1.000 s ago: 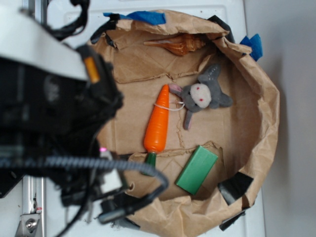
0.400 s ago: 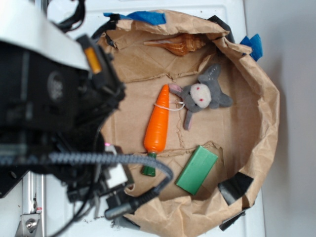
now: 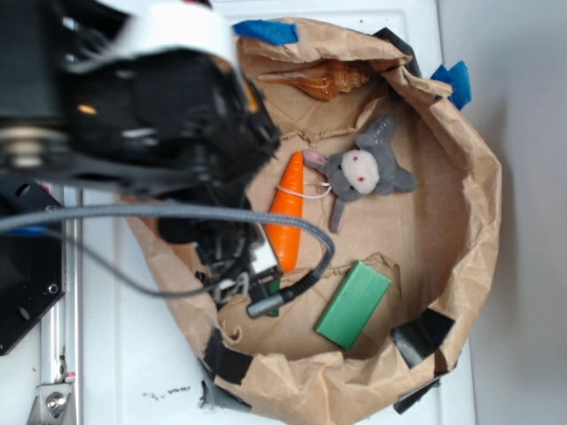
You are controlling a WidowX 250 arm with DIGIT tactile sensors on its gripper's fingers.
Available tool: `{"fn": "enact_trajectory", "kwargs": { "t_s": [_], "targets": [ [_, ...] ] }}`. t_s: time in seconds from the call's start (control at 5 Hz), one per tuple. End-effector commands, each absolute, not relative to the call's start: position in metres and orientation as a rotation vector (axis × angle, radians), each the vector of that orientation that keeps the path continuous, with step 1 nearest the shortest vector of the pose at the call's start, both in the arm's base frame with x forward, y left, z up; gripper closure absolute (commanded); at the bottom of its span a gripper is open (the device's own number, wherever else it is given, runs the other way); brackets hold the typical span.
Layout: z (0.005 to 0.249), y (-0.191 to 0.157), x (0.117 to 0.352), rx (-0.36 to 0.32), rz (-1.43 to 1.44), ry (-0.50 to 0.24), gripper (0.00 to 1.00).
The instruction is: Grab the green block.
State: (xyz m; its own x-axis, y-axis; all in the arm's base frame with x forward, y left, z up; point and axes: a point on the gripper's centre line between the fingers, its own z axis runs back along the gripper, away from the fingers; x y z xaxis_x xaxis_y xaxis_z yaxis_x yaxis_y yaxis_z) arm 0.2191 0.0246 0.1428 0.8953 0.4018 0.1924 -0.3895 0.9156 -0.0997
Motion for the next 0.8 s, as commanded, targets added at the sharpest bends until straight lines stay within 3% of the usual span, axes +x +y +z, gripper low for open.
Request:
{"fn": "enact_trajectory", "kwargs": {
  "t_s": [0.0, 0.2, 0.6],
  "targets": [
    [0.098, 0.026, 0.253, -0.08, 0.446, -0.173, 0.0],
    [0.095, 0.007, 0.276, -0.042, 0.519, -0.21, 0.0],
    [0.092, -0.02, 0.297, -0.054, 0.692, -0.219, 0.0]
  ]
}}
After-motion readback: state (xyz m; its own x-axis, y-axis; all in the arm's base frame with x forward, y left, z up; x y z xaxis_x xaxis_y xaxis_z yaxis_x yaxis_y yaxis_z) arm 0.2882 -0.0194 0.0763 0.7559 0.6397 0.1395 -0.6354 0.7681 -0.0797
